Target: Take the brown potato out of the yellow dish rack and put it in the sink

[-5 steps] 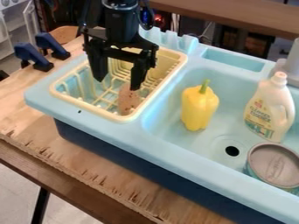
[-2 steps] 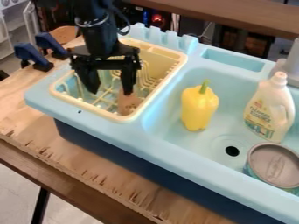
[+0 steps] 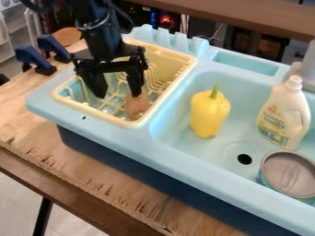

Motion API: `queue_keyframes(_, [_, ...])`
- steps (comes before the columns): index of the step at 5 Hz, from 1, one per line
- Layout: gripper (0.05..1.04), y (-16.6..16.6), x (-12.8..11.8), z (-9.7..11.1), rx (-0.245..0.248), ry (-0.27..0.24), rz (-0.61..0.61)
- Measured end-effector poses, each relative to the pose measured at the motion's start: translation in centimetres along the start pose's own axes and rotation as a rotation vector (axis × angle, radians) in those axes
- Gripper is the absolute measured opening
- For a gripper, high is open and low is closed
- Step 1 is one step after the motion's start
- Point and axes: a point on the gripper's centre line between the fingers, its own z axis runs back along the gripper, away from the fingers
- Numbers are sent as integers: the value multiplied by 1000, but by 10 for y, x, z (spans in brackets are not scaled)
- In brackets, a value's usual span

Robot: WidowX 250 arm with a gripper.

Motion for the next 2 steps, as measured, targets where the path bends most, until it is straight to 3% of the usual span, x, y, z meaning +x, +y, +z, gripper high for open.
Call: queue_keyframes(2, [1002, -17, 4, -4, -21, -15, -9])
